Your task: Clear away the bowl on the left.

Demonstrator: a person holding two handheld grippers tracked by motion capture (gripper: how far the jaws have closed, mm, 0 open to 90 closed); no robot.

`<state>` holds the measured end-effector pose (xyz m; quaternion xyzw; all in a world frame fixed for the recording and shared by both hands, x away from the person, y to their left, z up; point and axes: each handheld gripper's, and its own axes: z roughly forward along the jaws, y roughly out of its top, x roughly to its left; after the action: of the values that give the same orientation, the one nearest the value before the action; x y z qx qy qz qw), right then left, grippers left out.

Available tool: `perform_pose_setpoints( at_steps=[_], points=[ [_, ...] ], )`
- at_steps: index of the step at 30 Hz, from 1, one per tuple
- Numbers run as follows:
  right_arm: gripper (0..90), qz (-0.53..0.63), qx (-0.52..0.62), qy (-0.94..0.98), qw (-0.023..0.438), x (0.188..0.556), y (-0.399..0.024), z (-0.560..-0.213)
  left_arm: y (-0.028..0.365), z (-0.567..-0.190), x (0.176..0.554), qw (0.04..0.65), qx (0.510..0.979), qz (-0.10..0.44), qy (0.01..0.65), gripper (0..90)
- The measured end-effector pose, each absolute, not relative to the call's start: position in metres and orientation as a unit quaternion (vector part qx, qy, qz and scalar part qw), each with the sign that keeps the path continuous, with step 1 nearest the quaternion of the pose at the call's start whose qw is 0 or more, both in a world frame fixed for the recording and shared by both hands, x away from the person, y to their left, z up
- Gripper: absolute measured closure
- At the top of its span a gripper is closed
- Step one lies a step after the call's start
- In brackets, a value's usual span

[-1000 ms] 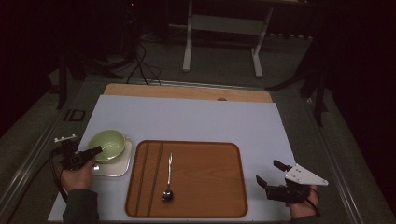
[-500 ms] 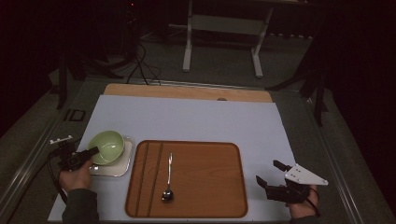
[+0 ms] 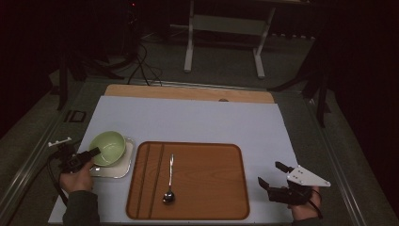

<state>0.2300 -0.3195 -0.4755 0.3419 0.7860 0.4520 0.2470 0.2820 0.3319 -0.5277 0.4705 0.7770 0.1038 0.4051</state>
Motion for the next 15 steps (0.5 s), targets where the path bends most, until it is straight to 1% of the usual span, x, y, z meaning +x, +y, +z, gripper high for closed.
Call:
perform_pose_setpoints(
  at_steps=[15],
  points=[
    [14.5,0.453,0.342,0.786,0.247,0.23,-0.32,-0.475,0.328,-0.511,0.278,0.438,0.47,0.104,0.759,81.8]
  ],
)
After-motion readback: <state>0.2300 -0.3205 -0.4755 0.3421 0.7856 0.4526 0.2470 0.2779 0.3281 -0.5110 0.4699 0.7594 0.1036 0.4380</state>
